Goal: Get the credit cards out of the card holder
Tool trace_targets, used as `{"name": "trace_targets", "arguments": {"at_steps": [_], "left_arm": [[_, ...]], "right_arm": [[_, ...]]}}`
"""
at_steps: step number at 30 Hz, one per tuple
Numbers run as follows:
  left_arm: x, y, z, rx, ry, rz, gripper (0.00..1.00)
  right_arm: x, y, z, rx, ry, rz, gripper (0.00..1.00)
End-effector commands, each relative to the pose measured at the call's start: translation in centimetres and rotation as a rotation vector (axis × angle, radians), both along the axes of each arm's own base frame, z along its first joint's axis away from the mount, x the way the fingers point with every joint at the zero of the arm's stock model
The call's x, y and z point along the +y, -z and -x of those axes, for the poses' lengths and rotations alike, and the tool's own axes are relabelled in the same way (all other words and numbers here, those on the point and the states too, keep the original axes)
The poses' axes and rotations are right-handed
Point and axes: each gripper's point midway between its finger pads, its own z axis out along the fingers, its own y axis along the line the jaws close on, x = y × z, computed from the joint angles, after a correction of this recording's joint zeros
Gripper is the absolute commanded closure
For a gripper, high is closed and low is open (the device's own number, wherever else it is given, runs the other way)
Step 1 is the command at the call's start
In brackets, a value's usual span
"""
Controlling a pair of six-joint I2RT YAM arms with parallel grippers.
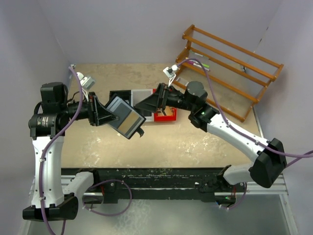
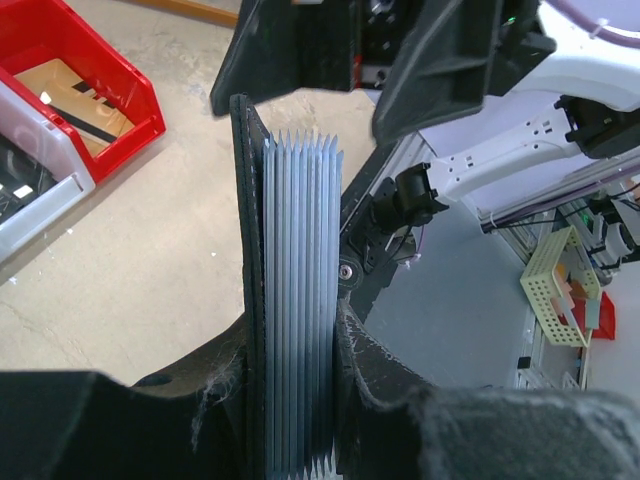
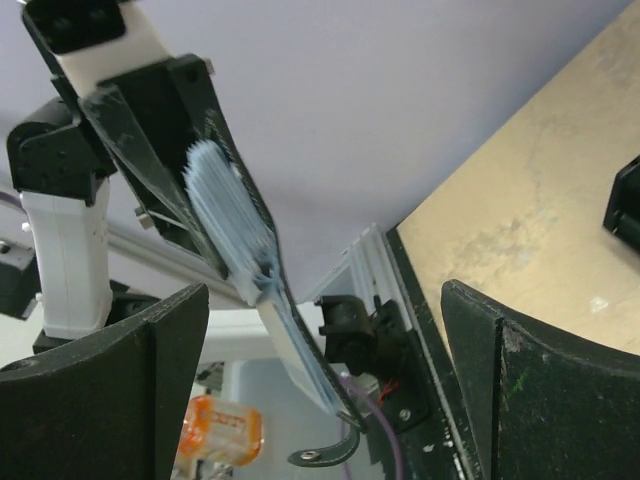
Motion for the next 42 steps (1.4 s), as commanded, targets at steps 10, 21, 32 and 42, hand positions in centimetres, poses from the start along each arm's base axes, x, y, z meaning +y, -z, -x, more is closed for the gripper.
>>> {"name": "trace_targets", "arguments": {"at_steps": [10, 21, 32, 42], "left_arm": [[-0.5, -1.5, 0.0, -0.055, 0.060, 0.054, 0.88], [-0.4, -1.6, -0.3, -0.066, 0.047, 0.050, 0.70], [-0.8, -2.1, 1.0, -0.085, 0.094, 0.080, 0.41], [-0.7, -1.3, 0.3, -0.067, 0.069, 0.070, 0.49]], "right_arm": [[3.8, -0.6, 6.2, -0.015, -0.239, -0.126, 0.15], [4.4, 1.6, 5.1, 0.022, -0.204, -0.087, 0.89], [4.1, 2.2, 4.2, 0.022, -0.140, -0.050, 1.00], [3.9, 2.3, 4.4, 0.022, -0.139, -0.044, 1.00]]}}
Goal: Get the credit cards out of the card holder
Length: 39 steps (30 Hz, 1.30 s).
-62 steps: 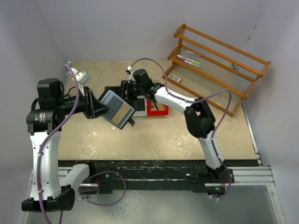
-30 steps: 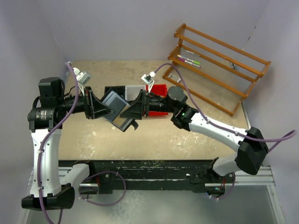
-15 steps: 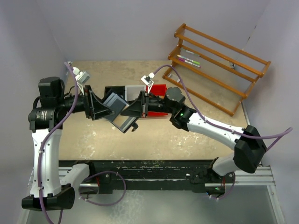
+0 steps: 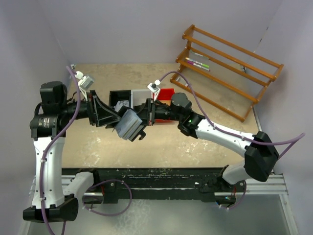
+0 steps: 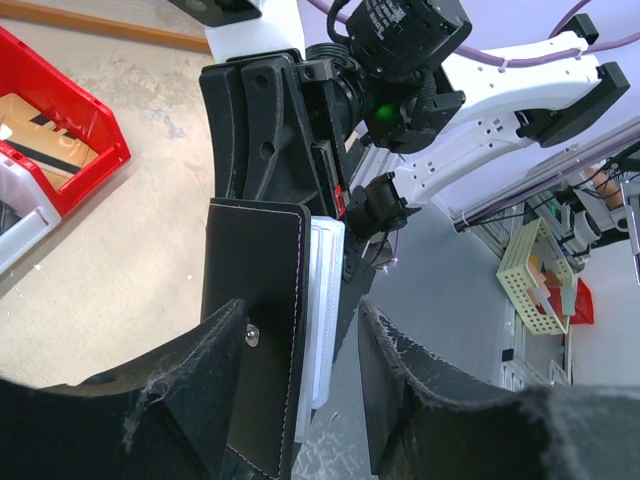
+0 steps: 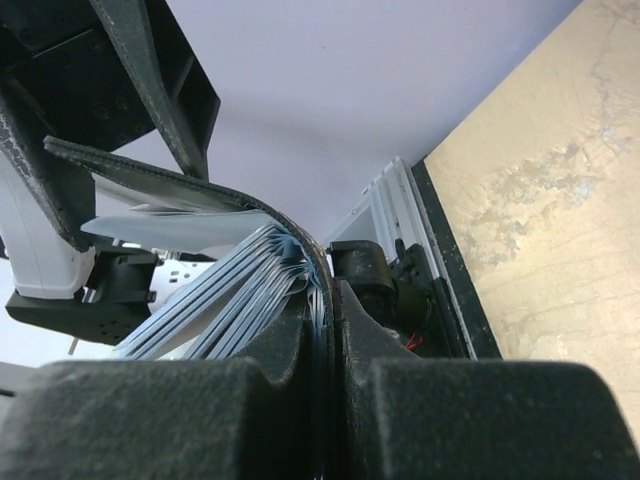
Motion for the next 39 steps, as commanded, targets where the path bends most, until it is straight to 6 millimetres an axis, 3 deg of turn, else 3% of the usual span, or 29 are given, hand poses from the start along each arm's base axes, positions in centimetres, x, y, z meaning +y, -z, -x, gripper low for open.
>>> {"name": "trace_targets", "arguments": {"at_steps": [1, 7, 15, 21, 26, 39], "left_arm": [[0.1, 0.3, -0.5, -0.028, -0.019, -0.009, 0.48], [0.4, 1.1, -0.1, -0.114, -0.034, -0.047, 0.42], [0.4, 1.4, 0.8, -0.201, -0.012, -0.073, 0.36], [2.0, 2.9, -1.0, -0.357, -0.136, -0.215, 0.34], [2.7, 3.9, -1.3, -0.417, -0.158, -0.279, 0.33], [4.1, 6.5, -3.1, -0.436, -0.211, -0.383, 0.36]], "right_arm": [[-0.5, -4.1, 0.0, -0.086, 0.025, -0.096, 1.00], [0.1, -3.9, -1.8, 0.035, 0.123, -0.034, 1.00], [0.9, -4.1, -2.6, 0.060, 0.232, 0.034, 1.00], [2.2, -4.7, -2.6, 0.085, 0.258, 0.037, 1.00], [3.2, -4.7, -2.3, 0.098, 0.253, 0.033, 1.00], [4.6, -5.3, -2.3, 0.105, 0.244, 0.018, 1.00]]}}
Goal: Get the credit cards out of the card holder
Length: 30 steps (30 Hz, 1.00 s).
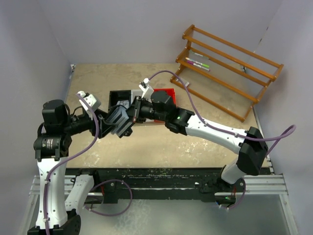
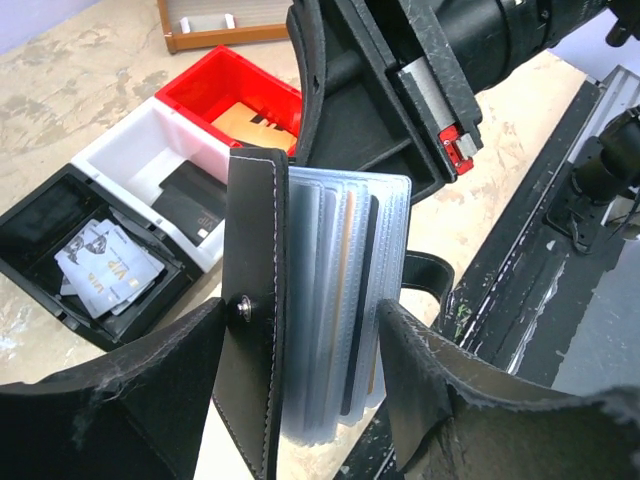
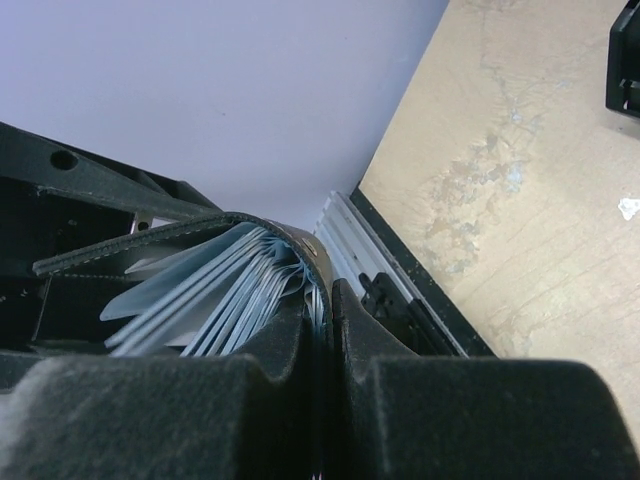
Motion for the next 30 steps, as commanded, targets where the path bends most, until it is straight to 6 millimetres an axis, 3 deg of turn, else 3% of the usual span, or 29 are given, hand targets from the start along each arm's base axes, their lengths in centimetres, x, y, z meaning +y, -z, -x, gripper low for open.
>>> {"name": "trace_targets", "arguments": {"at_steps": [1, 7, 12, 20, 25, 30], "left_arm": [[1.1, 0.3, -1.5, -0.060, -0.042, -0.070, 0.37], [1.9, -0.5, -2.5, -0.100, -0.109, -0.090, 0.50], [2.1, -2.0, -2.4, -0.124, -0.133, -0.085, 0.54], [1.6, -3.3, -1.8, -0.112, -0.112, -0.062, 0.55], [1.5, -2.8, -1.8, -0.080, -0.114, -0.043, 0.55], [-0.2, -3.3, -0.3, 0.004, -0.007, 0.038, 0.54]], "right_arm": [[0.4, -7.0, 0.2, -0.084, -0.002, -0.169, 1.00], [-0.1, -7.0, 0.9, -0.104, -0.024, -0.189, 1.00], [-0.8, -7.1, 1.9, -0.155, -0.060, -0.206, 1.00], [-1.8, -8.3, 3.7, -0.230, -0.127, -0.273, 1.00], [-2.0, -9.7, 5.0, -0.277, -0.189, -0.335, 1.00], [-2.5, -10.7, 6.3, -0.337, -0.252, -0.374, 1.00]]}}
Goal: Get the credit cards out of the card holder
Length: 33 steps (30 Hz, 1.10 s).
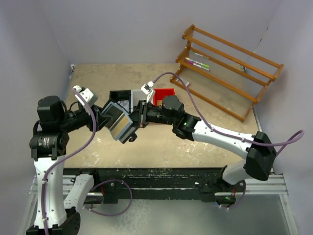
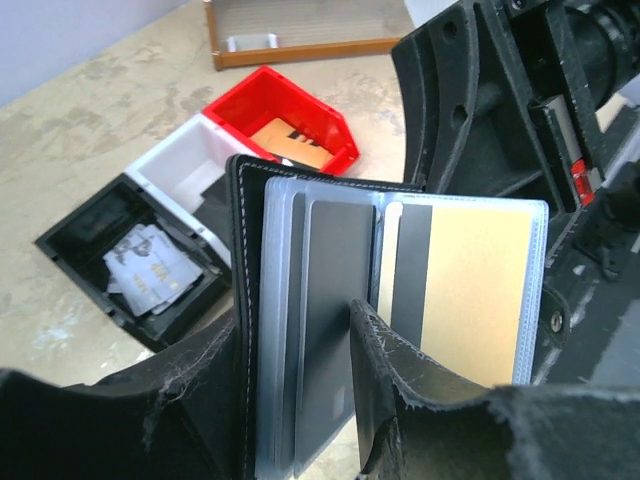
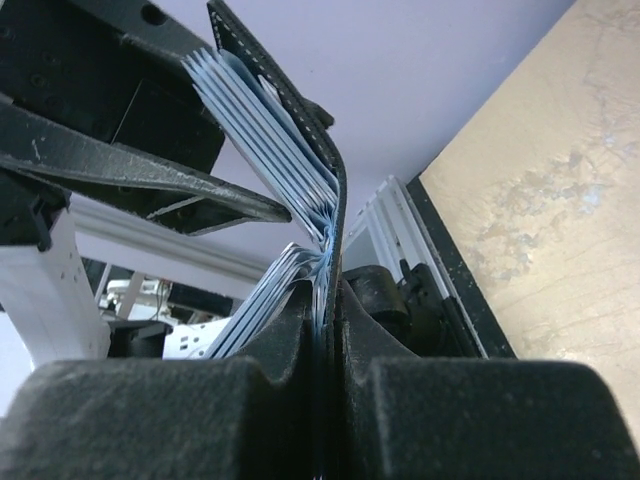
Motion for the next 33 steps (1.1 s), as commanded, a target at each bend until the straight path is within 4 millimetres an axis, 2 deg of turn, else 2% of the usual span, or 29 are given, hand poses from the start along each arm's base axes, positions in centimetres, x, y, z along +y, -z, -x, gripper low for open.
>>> {"name": "trace_targets", "arguments": {"at_steps": [1, 4, 7, 13, 16, 18, 22, 24, 26, 30, 33], "left_arm": [[-2.0, -1.6, 1.8, 0.073, 0.126, 0.104, 0.54], [-3.4, -2.8, 3.2, 0.139, 0.235, 0.185, 0.54], [-4.1, -3.4, 4.0, 0.215, 0.305, 0.252, 0.56], [-4.6, -4.6, 4.2, 0.273, 0.334, 0.316, 0.82], [-4.7, -5.2, 4.5, 0.283, 0.336, 0.337, 0.87], [-4.8, -5.5, 4.6, 0.291, 0.332, 0.348, 0.88], [-4.6, -5.8, 4.1, 0.297, 0.288, 0.352, 0.92], [-4.2, -5.7, 3.3, 0.285, 0.233, 0.336, 0.93], [-3.8, -5.5, 2.7, 0.264, 0.187, 0.315, 0.93], [-3.0, -5.2, 1.9, 0.213, 0.111, 0.270, 0.93], [-3.0, -4.9, 1.9, 0.208, 0.108, 0.265, 0.93]], "right_arm": [[-1.2, -7.9, 3.1, -0.205, -0.111, -0.224, 1.00], [-1.6, -7.6, 4.2, -0.225, -0.167, -0.219, 1.00], [-2.1, -7.9, 4.4, -0.254, -0.166, -0.227, 1.00], [-2.5, -6.9, 3.7, -0.274, -0.144, -0.177, 1.00], [-2.8, -6.2, 3.0, -0.266, -0.136, -0.164, 0.97], [-3.1, -6.0, 2.7, -0.260, -0.136, -0.162, 0.86], [-3.8, -5.7, 1.7, -0.241, -0.122, -0.148, 0.49], [-4.3, -5.3, 0.9, -0.225, -0.101, -0.124, 0.36], [-5.3, -4.9, -0.3, -0.207, -0.061, -0.095, 0.27], [-7.6, -4.1, -2.0, -0.192, 0.013, -0.060, 0.18], [-8.7, -4.4, -2.3, -0.201, 0.037, -0.065, 0.14]]}}
